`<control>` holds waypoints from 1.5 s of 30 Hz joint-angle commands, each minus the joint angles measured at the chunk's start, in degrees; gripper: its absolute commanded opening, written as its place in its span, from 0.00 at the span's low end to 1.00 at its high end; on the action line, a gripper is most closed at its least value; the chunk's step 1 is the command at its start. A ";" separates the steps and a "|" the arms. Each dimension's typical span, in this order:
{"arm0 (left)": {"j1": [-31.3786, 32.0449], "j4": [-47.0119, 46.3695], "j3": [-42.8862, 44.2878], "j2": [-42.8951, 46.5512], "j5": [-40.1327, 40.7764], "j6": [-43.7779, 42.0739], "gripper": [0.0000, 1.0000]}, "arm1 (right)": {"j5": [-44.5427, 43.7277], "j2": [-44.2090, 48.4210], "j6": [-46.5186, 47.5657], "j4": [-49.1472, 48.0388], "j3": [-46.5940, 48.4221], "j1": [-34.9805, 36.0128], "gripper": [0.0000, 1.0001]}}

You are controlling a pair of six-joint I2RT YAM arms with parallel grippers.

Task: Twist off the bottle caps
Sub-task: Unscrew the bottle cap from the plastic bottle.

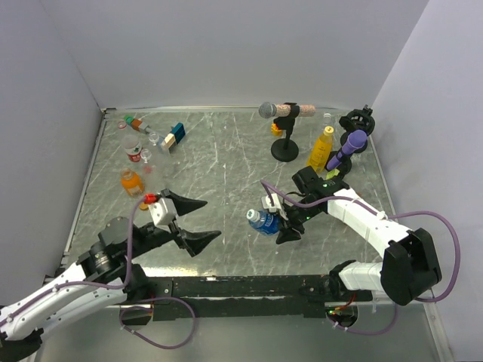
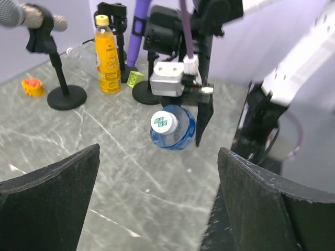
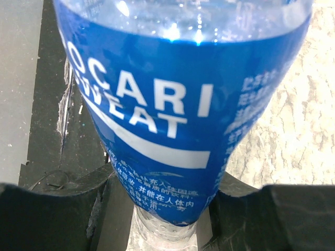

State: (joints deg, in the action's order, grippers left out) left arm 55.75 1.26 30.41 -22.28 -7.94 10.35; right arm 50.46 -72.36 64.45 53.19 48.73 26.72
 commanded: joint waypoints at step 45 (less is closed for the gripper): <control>-8.55 -8.82 18.10 -45.48 -38.11 -22.04 0.38 | 2.63 -0.50 3.23 0.95 1.37 0.09 0.30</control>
State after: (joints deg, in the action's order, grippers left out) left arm 47.44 -8.01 44.95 -66.54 -42.89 -12.12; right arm 50.74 -72.60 65.78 53.87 48.73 26.48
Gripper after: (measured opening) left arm 0.473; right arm 0.474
